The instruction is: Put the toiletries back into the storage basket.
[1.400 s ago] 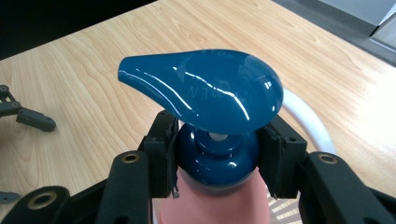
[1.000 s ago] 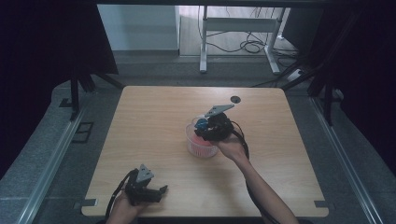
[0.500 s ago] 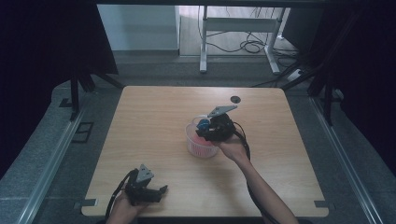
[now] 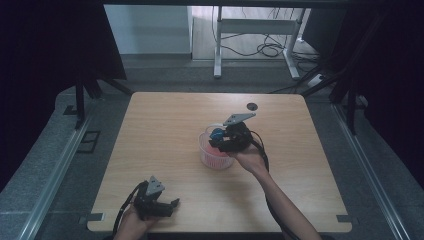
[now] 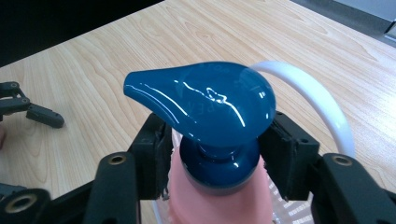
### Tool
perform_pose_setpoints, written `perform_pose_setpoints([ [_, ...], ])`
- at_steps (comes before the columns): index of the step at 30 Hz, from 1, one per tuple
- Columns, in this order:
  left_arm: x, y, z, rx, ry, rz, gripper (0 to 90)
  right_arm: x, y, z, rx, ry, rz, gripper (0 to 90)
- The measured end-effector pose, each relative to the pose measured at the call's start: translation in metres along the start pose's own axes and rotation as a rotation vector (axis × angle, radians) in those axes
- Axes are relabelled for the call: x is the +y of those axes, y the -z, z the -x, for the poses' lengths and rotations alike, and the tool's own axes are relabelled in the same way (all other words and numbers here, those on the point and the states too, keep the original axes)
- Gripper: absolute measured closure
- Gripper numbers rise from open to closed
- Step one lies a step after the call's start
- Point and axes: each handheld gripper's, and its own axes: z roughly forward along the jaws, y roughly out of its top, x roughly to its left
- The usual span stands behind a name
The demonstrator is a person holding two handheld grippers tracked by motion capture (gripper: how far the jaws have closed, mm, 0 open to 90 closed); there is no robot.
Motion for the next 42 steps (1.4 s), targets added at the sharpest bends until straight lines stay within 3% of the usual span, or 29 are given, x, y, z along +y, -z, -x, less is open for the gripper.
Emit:
perform_pose_setpoints([
  [42, 0.000, 0.000, 0.000, 0.001, 0.000, -0.001, 10.0, -0.014, 0.028, -0.011, -0.015, 0.058, 0.004, 27.7],
])
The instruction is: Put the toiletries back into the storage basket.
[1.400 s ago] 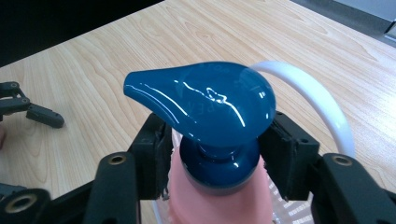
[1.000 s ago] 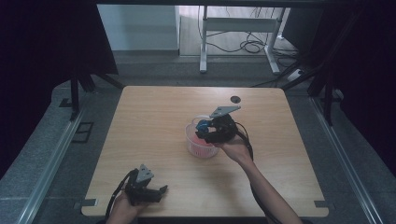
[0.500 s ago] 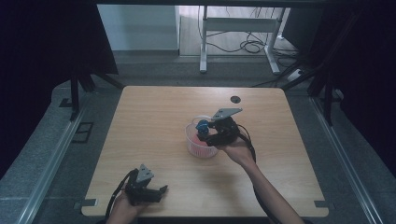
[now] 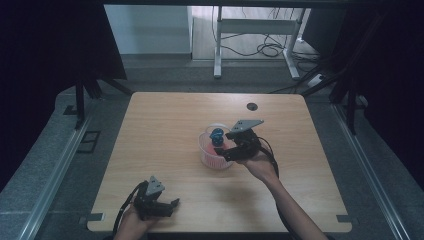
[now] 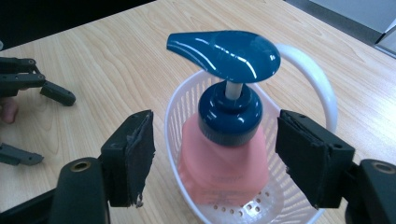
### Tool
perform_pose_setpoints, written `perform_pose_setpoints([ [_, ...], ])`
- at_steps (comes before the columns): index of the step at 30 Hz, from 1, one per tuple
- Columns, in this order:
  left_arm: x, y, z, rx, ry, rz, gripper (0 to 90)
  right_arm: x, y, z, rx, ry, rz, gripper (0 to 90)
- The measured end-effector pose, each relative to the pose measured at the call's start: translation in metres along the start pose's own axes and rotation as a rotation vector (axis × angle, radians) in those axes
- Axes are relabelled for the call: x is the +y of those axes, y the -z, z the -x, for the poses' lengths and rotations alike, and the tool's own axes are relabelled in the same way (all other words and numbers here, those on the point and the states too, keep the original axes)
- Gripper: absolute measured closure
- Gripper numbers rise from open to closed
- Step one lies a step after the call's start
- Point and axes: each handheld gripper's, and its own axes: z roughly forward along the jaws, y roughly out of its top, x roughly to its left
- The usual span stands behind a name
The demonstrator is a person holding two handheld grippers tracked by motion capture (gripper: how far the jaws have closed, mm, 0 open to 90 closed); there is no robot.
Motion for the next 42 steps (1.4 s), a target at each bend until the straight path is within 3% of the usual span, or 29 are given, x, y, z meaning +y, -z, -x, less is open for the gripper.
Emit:
perform_pose_setpoints([
  [18, 0.000, 0.000, 0.000, 0.000, -0.002, 0.000, 10.0, -0.008, 0.010, -0.012, 0.018, 0.013, -0.003, 25.5],
  [42, 0.000, 0.000, 0.000, 0.001, 0.004, 0.005, 10.0, -0.025, 0.036, -0.019, 0.019, 0.025, 0.006, 24.3],
])
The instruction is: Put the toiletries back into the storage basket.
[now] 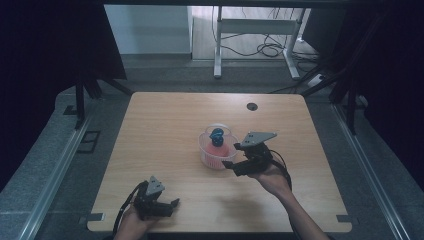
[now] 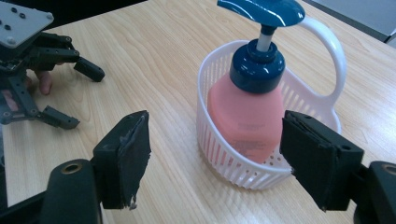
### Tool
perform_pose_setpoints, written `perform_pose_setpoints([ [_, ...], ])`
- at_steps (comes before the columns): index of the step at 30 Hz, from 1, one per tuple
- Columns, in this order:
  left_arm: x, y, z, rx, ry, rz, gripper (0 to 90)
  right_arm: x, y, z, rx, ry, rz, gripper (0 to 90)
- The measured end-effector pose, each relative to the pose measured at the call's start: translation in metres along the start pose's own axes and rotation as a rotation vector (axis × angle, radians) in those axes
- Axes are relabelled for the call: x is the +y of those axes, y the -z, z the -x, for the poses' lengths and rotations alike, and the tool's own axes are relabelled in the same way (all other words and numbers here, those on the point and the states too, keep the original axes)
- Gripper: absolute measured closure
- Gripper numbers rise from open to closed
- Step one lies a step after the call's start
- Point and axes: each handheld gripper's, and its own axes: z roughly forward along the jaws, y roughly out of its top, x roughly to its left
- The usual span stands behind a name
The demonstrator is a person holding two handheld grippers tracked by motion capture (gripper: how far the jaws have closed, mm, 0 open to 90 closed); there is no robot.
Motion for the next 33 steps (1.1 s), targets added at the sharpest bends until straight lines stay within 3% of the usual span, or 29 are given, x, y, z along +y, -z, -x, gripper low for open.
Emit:
perform_pose_setpoints([
  [27, 0.000, 0.000, 0.000, 0.000, 0.000, 0.002, 10.0, -0.039, 0.024, -0.005, -0.032, -0.004, -0.016, 23.5],
  [33, 0.000, 0.000, 0.000, 0.000, 0.000, 0.002, 10.0, -0.048, 0.031, -0.007, -0.027, -0.025, -0.005, 23.2],
])
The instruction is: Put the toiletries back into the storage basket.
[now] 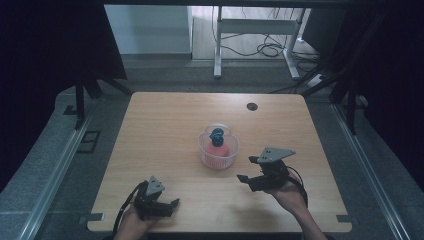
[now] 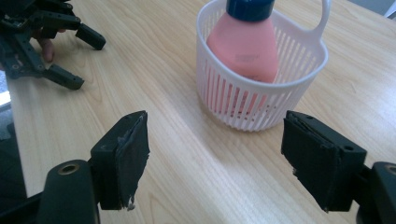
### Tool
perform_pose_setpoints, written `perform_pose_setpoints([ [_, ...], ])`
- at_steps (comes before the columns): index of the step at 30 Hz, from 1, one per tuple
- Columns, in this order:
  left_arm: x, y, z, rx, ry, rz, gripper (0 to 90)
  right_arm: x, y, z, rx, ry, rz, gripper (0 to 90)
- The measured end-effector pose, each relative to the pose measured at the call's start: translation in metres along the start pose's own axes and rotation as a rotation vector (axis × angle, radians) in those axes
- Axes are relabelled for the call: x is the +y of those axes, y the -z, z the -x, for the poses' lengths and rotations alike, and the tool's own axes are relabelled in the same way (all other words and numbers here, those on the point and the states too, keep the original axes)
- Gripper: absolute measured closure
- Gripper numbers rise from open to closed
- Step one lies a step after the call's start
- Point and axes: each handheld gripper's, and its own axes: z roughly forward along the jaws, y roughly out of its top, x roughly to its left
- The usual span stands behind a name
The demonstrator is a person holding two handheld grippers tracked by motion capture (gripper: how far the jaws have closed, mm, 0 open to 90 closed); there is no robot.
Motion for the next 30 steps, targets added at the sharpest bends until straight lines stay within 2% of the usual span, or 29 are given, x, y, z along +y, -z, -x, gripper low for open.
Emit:
perform_pose_setpoints([
  [12, 0.000, 0.000, 0.000, 0.000, 0.001, -0.001, 10.0, -0.024, 0.006, 0.000, -0.027, -0.014, -0.023, 20.4],
  [21, 0.000, 0.000, 0.000, -0.002, 0.001, -0.002, 10.0, -0.045, 0.003, 0.003, -0.048, -0.053, -0.054, 13.6],
  [30, 0.000, 0.000, 0.000, -0.002, 0.002, -0.001, 10.0, -0.065, -0.001, 0.008, -0.072, -0.087, -0.084, 10.8],
])
